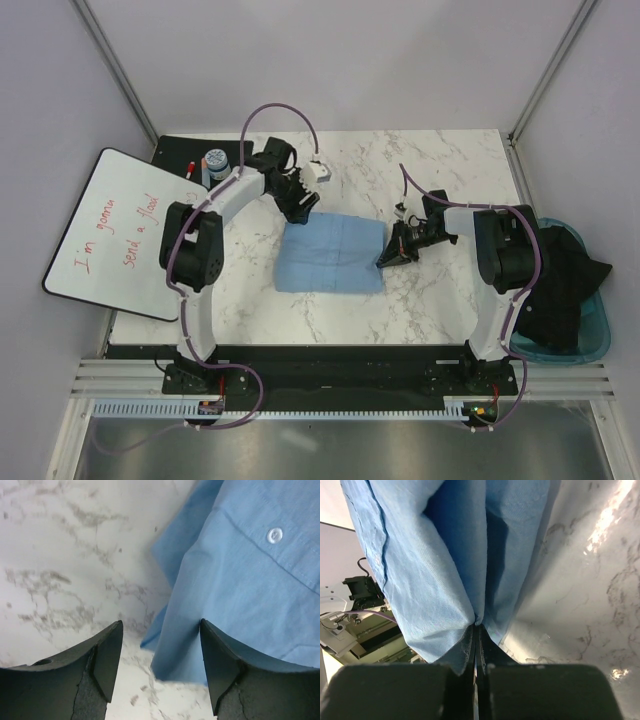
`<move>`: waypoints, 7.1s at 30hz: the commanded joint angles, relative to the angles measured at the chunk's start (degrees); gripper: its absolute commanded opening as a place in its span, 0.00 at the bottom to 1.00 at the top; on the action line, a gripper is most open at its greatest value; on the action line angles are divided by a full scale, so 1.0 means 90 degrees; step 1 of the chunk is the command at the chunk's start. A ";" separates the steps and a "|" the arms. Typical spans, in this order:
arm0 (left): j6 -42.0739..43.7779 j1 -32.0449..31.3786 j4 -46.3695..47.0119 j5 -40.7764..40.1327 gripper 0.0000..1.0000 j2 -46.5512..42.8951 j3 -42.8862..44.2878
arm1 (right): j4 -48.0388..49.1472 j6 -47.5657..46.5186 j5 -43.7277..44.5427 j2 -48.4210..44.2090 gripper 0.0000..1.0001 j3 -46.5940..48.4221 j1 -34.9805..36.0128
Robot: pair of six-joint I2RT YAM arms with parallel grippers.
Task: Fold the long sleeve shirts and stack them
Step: Fold the shirt
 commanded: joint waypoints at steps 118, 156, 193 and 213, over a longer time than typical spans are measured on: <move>-0.1823 0.0611 0.0251 0.1379 0.61 0.0188 0.1180 | -0.3026 -0.2645 -0.0005 -0.0518 0.52 0.1923 0.0030; -0.1354 -0.1039 0.0339 0.1711 0.67 0.2522 0.3417 | -0.0555 -0.0438 -0.0006 0.0429 0.36 0.0808 0.0245; -0.1725 -0.1059 0.0319 0.2239 0.02 0.2747 0.3515 | -0.0672 -0.0457 -0.0416 0.0224 0.00 0.0642 0.0391; -0.2067 -0.0951 0.0524 0.2317 0.60 0.2356 0.3163 | -0.0995 -0.0701 -0.0328 0.0273 0.00 0.0593 0.0509</move>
